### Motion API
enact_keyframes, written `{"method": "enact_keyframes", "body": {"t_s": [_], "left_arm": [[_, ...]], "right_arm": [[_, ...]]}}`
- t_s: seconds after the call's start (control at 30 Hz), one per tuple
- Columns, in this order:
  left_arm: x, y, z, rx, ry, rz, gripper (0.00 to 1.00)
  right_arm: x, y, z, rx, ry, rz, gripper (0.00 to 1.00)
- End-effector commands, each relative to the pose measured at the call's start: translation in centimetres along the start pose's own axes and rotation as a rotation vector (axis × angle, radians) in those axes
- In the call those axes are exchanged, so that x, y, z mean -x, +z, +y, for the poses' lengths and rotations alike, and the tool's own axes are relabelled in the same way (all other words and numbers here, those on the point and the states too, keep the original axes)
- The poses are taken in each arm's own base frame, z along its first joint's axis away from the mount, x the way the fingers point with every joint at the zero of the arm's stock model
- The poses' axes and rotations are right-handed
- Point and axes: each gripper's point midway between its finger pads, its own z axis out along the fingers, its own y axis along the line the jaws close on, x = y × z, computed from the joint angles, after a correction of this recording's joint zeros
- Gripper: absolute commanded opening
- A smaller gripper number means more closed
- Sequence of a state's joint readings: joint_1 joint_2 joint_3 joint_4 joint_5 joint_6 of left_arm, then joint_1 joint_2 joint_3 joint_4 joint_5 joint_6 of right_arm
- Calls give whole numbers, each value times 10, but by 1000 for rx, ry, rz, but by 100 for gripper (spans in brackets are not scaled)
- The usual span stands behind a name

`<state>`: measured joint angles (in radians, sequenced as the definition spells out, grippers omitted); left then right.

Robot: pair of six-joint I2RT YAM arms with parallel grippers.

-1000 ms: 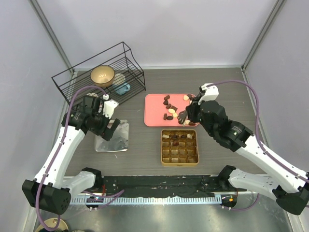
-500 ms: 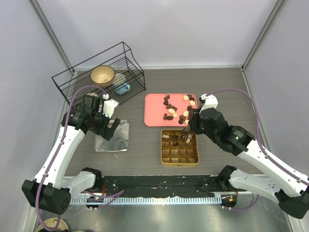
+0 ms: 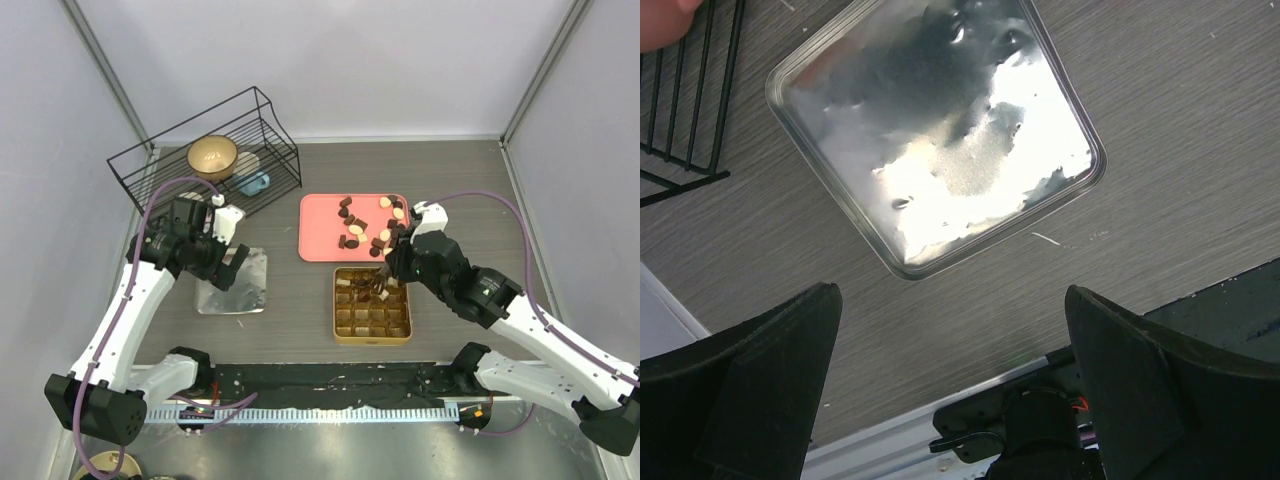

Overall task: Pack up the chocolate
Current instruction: Place the fake chocolate in the packing box.

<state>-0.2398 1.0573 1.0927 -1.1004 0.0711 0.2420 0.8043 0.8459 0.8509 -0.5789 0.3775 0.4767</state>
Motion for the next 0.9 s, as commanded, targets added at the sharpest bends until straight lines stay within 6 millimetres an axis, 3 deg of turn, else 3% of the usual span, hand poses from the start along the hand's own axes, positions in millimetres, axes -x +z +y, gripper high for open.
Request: {"method": "enact_keyframes", "body": {"t_s": [0.0, 0.13, 0.33, 0.6, 0.73, 0.87], "left_arm": [[2, -4, 3, 20, -11, -27, 100], [0, -4, 3, 18, -1, -21, 100], [0, -5, 4, 22, 9, -28, 100], [2, -5, 3, 20, 18, -33, 100], [3, -6, 5, 25, 25, -38, 100], [6, -8, 5, 28, 33, -47, 100]], "right_arm": [[16, 0, 12, 49, 26, -66, 34], [13, 2, 11, 37, 14, -50, 38], [26, 0, 14, 38, 12, -88, 37], [74, 1, 24, 33, -19, -227, 19], [105, 9, 32, 14, -42, -329, 16], [125, 31, 39, -29, -73, -404, 12]]}}
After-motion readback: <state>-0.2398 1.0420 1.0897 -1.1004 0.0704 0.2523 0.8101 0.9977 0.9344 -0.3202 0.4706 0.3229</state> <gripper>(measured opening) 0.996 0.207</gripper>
